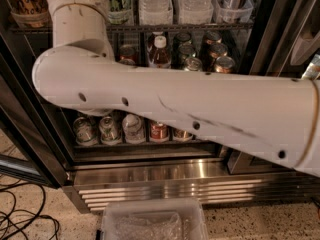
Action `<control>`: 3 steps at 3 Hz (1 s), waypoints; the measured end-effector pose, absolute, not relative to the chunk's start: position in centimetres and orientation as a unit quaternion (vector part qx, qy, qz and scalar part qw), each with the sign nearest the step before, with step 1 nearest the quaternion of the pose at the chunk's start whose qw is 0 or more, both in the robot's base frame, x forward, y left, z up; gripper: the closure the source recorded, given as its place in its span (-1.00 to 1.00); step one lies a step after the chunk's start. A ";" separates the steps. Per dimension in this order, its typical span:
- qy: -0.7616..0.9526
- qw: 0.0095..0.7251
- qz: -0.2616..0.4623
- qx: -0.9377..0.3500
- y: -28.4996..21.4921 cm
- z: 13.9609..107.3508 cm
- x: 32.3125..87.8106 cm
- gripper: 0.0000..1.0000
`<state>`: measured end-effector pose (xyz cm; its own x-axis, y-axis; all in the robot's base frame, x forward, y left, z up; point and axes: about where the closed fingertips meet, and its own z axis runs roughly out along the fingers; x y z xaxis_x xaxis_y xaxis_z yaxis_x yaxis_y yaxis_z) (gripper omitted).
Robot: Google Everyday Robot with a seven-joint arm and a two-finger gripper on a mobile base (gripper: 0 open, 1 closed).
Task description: Pick coke can from top shelf of fridge
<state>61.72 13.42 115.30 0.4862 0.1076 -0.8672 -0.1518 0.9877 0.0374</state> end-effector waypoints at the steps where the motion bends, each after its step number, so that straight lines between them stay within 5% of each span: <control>1: 0.466 0.869 0.132 -0.099 15.5 116.1 55.2 1.00; 3: 0.419 0.863 0.163 -0.231 16.3 113.5 45.7 1.00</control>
Offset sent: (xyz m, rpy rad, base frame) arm -0.2175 0.0272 0.0224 0.2608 -0.1841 0.8903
